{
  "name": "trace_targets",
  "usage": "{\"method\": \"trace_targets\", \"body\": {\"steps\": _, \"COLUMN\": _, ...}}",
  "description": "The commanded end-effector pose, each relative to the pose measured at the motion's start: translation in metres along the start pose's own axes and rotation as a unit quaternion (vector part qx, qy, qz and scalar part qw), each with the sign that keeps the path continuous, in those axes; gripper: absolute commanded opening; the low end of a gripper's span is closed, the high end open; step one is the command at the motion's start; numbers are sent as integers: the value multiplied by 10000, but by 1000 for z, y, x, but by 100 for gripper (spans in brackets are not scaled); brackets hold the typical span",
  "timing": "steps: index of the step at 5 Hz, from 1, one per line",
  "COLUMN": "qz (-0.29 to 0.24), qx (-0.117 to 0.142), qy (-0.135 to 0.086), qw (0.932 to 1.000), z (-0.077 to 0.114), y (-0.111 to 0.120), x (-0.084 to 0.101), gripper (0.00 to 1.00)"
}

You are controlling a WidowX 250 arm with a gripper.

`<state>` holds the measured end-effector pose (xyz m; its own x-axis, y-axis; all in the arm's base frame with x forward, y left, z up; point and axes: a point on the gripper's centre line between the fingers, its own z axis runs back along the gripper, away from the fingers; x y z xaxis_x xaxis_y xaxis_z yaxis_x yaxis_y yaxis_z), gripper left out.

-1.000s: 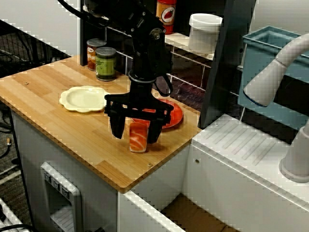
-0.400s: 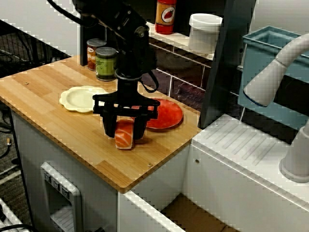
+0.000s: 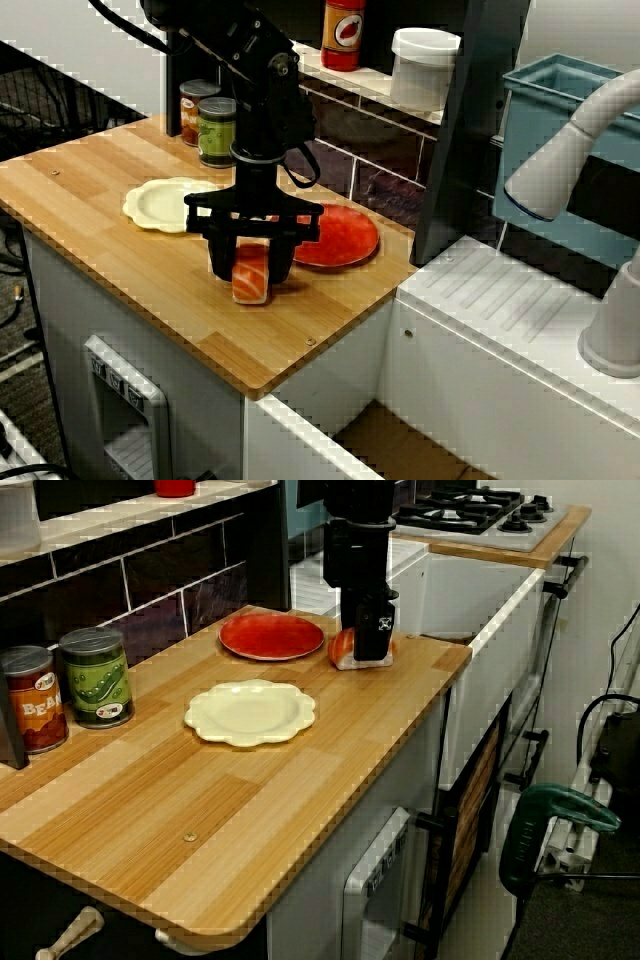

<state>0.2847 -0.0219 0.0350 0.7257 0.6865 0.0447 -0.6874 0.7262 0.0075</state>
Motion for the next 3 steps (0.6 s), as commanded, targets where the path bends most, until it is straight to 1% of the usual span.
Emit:
{"method": "trace_targets", "body": {"steps": 1, "qz": -191, "qx": -601, "qy": -31, "qw": 9980, "z": 65, "y": 15, "x": 28, "gripper": 0}}
{"method": "trace_targets", "body": {"steps": 2, "qz": -359, "qx": -782, "qy": 70, "qw": 9963, "z": 78, "y": 30, "x": 40, "gripper": 0}}
{"method": "trace_targets", "body": {"steps": 3, "qz": -1199, "qx": -382, "qy": -114, "qw": 9920, "z": 83, "y": 39, "x": 50, "gripper": 0}}
